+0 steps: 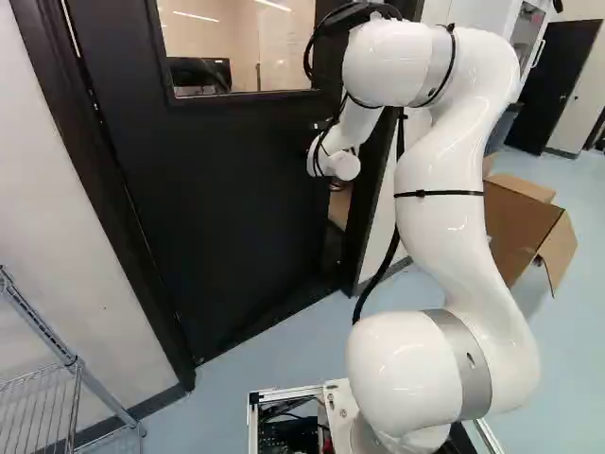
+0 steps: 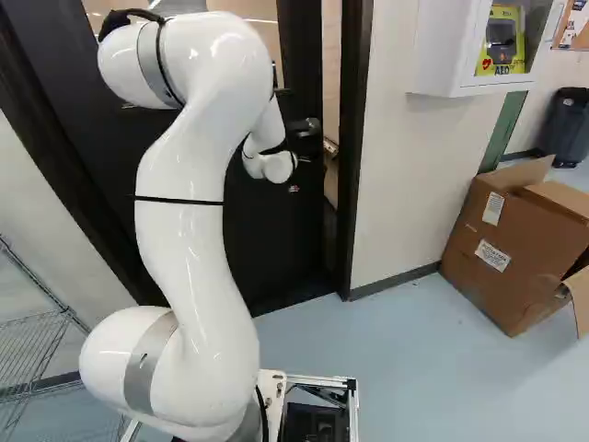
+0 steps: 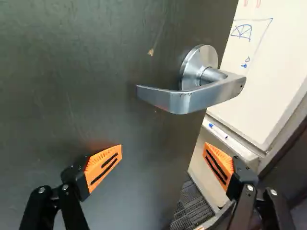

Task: Open the door and move inside

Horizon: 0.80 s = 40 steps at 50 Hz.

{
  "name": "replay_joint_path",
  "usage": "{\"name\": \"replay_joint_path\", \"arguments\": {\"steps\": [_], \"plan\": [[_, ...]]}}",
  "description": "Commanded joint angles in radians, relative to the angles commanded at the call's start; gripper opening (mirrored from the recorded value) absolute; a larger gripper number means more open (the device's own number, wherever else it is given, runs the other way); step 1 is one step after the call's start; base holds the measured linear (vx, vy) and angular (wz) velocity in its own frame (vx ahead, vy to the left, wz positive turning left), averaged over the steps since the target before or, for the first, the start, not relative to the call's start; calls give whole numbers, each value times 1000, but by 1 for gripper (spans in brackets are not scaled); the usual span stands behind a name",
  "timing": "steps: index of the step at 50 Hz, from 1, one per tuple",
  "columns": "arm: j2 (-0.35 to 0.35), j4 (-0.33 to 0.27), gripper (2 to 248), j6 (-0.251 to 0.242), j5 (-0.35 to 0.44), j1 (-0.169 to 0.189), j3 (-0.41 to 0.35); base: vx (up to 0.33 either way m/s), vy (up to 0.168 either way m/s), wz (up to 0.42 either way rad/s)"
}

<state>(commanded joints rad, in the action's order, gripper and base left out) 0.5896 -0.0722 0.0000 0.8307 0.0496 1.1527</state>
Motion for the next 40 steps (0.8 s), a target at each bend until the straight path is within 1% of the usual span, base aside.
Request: {"name": "replay_joint_path", "arguments": {"steps": [12,19,31,40], "plan": [[45,0,247,0,0,-25,60,0,0,0],[56,0,247,0,0,-32,75,0,0,0],[57,0,247,0,0,-34,77,0,0,0],[29,0,247,0,0,-34,39,0,0,0]]}}
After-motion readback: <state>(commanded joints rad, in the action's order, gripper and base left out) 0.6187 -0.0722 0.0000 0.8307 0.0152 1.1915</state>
